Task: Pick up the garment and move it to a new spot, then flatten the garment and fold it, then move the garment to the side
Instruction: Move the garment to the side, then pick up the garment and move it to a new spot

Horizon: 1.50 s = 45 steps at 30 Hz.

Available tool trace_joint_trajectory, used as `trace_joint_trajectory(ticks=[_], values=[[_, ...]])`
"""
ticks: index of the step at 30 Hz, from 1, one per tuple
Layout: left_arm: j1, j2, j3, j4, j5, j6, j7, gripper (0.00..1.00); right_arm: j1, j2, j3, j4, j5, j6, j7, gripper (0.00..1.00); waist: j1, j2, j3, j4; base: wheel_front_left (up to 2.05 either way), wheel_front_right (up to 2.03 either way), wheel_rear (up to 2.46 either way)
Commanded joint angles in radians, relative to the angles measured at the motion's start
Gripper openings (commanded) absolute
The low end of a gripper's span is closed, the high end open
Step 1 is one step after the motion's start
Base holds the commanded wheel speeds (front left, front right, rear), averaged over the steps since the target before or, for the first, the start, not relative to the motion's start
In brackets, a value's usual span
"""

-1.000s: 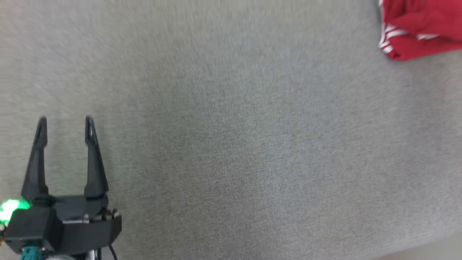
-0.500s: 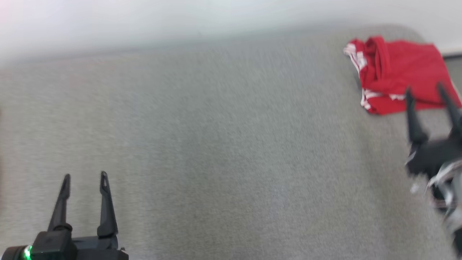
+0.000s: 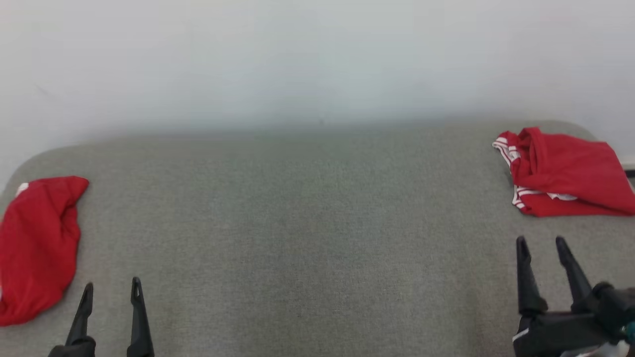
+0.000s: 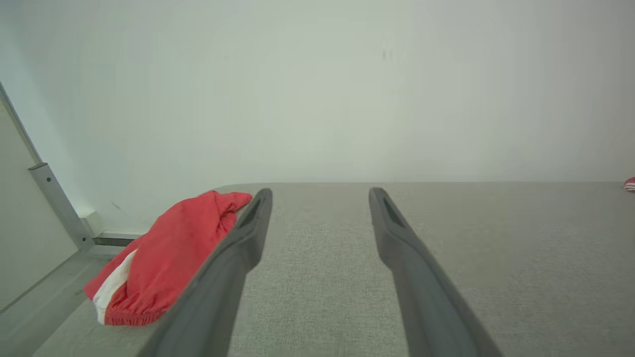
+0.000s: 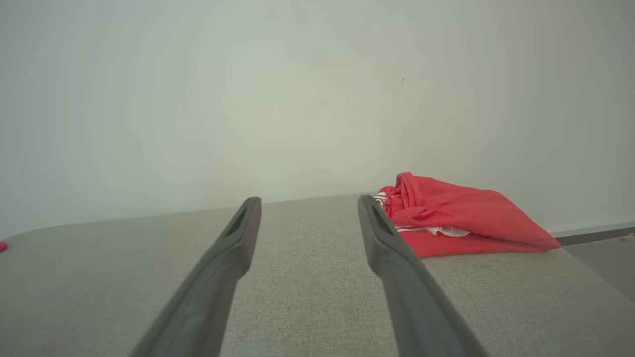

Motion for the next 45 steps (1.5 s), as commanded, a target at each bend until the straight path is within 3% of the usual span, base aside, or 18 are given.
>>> trace_joint_trajectory(ticks=[1, 7, 17, 45], values=[[0.015, 0.006, 0.002, 0.005, -0.007, 0.003, 0.005, 1.0, 0.019, 0.013, -0.003, -0.013, -0.009, -0.003, 0.004, 1.0, 0.0003, 0.0002, -0.034, 0.022, 0.0, 0.0, 0.0], [0.033, 0.021, -0.011, 0.032, 0.003, 0.009, 0.038, 1.0, 0.108, 0.074, 0.017, -0.065, -0.059, -0.003, 0.009, 1.0, 0.0003, 0.0002, -0.065, 0.025, 0.0, 0.0, 0.0], [0.042, 0.035, -0.035, 0.052, -0.013, -0.019, 0.075, 1.0, 0.17, 0.11, 0.046, -0.081, -0.114, -0.003, 0.022, 1.0, 0.0003, 0.0002, -0.104, 0.03, 0.0, 0.0, 0.0], [0.035, 0.037, -0.054, 0.05, -0.034, -0.009, 0.092, 1.0, 0.188, 0.122, 0.057, -0.089, -0.131, -0.003, 0.057, 1.0, 0.0003, 0.0002, -0.106, 0.023, 0.0, 0.0, 0.0]])
